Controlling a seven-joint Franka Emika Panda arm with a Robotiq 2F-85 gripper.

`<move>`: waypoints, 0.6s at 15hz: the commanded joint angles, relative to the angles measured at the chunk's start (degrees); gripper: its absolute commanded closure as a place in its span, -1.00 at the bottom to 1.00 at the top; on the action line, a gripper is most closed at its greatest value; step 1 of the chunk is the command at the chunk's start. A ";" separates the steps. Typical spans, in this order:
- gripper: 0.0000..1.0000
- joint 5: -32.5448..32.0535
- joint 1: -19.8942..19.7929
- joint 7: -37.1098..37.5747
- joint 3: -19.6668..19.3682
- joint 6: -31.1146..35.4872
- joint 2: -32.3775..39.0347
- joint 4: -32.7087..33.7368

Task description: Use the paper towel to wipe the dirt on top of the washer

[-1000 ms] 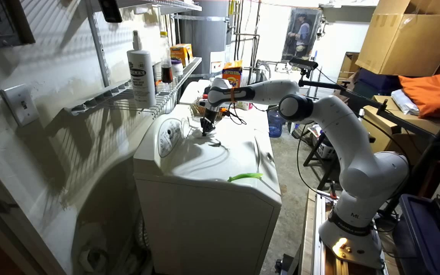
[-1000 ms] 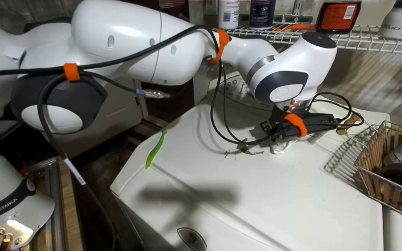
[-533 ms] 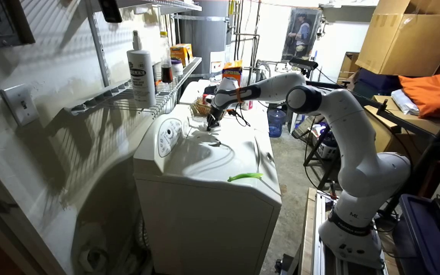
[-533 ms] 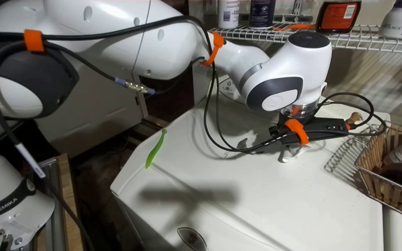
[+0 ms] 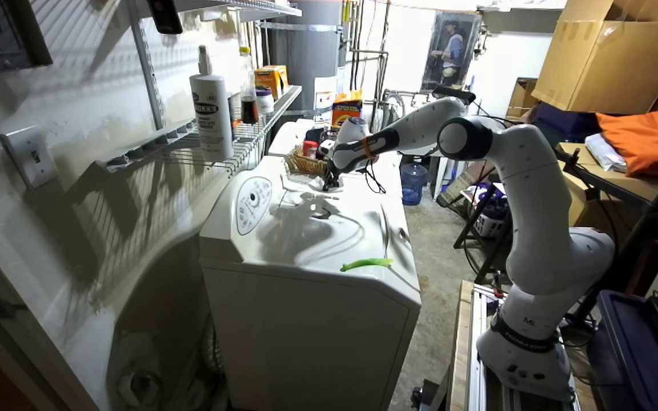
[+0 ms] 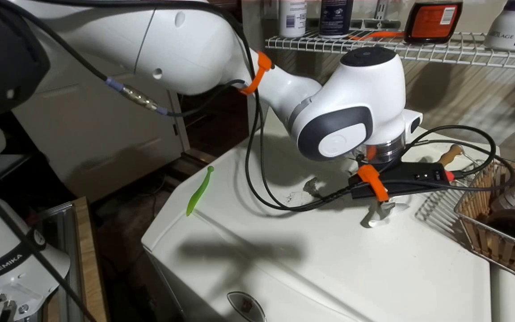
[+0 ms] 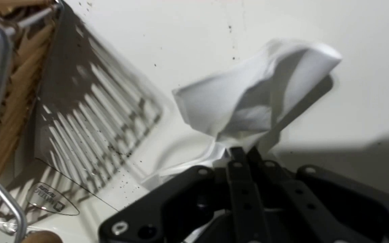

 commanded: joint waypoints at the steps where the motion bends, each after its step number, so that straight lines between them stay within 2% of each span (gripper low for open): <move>1: 0.98 -0.28 6.15 3.22 -9.17 6.89 -3.33 -5.11; 4: 0.98 -0.55 9.87 3.37 -14.06 9.46 -1.66 -4.09; 9: 0.98 -0.08 12.13 1.72 -16.05 10.13 0.85 -1.56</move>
